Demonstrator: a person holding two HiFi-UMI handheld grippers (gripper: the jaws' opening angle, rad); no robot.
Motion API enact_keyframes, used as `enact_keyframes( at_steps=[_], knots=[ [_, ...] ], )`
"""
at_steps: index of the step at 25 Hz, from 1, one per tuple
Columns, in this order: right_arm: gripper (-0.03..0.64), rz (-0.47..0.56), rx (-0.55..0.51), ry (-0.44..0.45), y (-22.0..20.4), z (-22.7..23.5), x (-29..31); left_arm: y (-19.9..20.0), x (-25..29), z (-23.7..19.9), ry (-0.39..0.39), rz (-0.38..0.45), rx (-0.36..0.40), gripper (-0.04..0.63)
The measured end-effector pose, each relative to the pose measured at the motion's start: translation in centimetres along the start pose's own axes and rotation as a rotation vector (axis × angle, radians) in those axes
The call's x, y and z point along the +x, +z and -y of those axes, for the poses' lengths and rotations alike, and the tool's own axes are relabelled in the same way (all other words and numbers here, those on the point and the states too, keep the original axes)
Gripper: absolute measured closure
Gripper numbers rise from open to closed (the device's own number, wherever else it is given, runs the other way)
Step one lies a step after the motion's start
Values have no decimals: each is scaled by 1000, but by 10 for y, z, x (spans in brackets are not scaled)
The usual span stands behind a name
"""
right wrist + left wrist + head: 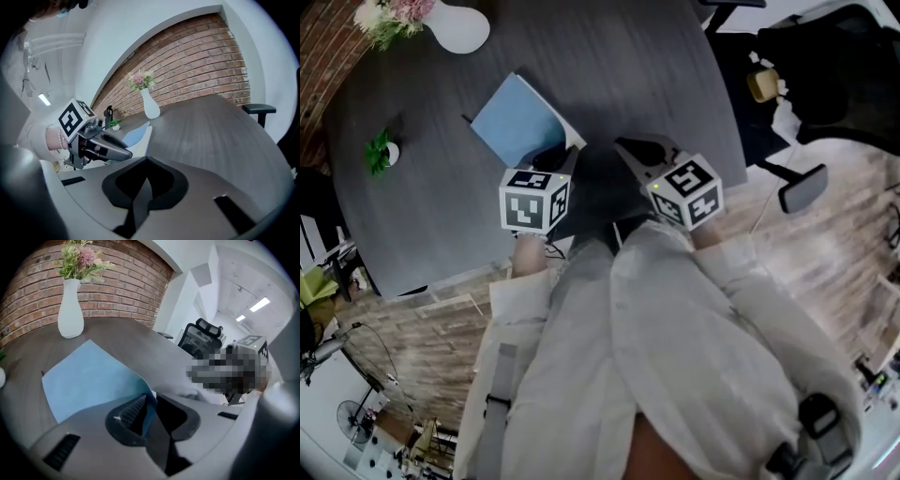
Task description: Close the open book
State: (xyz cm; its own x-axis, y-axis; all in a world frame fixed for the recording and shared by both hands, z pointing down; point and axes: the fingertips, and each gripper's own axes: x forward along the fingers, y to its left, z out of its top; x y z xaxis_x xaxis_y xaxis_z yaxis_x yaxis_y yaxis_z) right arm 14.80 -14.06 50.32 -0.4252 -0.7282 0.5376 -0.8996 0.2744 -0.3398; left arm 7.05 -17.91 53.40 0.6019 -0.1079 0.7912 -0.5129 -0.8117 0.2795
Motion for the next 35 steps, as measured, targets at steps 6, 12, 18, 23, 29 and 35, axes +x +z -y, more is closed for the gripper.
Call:
enact_keyframes(
  at_steps=[6, 12, 18, 23, 29, 35],
  knots=[
    [612, 15, 25, -11, -3, -3, 0, -1, 4, 0, -12, -63, 35, 529],
    [612, 7, 34, -24, -8, -6, -3, -2, 9, -1, -9, -99, 99, 525],
    [612, 3, 39, -40, -10, -8, -6, -2, 9, 1, 29, -132, 195, 516],
    [612, -1, 46, -49, -16, -12, -8, -8, 12, 3, 49, -156, 259, 515],
    [612, 11, 48, -61, -14, -17, -9, -11, 14, 6, 79, -154, 328, 510],
    [612, 16, 45, -75, -15, -19, -14, -14, 14, 16, 10, -156, 327, 456]
  ],
)
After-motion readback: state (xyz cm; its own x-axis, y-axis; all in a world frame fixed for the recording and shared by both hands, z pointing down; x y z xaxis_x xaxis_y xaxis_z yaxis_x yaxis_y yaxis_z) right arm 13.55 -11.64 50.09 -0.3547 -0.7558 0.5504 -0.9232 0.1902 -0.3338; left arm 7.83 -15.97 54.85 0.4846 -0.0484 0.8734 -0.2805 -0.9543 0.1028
